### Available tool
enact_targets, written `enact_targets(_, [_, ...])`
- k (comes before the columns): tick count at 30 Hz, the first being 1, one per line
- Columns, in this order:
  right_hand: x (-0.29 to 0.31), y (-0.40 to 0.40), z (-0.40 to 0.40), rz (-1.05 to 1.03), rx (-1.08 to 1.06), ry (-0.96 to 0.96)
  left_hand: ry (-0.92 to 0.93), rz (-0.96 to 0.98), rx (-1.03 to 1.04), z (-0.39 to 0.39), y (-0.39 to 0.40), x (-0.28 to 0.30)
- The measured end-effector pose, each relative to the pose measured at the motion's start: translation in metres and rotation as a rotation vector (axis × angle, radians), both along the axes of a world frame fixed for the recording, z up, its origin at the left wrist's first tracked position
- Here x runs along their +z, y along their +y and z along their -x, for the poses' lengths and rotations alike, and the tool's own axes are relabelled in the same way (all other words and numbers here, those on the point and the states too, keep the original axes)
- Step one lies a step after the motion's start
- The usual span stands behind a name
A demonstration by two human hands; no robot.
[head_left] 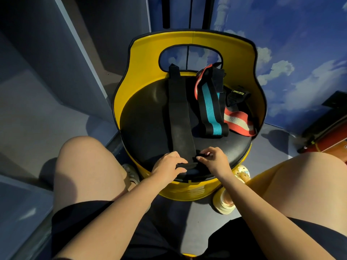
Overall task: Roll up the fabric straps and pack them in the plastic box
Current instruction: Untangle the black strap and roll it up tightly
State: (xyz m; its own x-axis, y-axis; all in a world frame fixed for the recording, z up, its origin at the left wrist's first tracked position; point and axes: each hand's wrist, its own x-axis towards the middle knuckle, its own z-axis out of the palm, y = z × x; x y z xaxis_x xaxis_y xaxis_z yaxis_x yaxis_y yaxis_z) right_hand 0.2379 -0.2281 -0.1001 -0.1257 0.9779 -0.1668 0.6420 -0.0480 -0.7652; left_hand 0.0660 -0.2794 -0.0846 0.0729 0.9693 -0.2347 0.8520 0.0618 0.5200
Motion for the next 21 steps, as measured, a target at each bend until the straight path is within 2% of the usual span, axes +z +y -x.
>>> enact_targets(3, [0.001, -0.001, -0.003, -0.183, 0.119, -0.120, -0.002, -0.014, -0.002, -0.001, 0.000, -0.001])
enact_targets(5, [0.008, 0.000, -0.006, -0.252, 0.236, -0.123, -0.030, -0.020, 0.012, -0.002, 0.001, -0.002])
enact_targets(7, [0.014, 0.000, -0.008, -0.241, 0.393, -0.115, -0.058, -0.028, 0.039, -0.002, 0.002, -0.003])
enact_targets(10, [0.014, 0.001, -0.011, -0.199, 0.601, -0.233, -0.109, -0.007, 0.072, 0.000, 0.003, -0.003])
enact_targets(21, [0.004, 0.001, -0.006, -0.128, 0.510, -0.205, -0.237, 0.084, 0.097, 0.003, 0.013, -0.006])
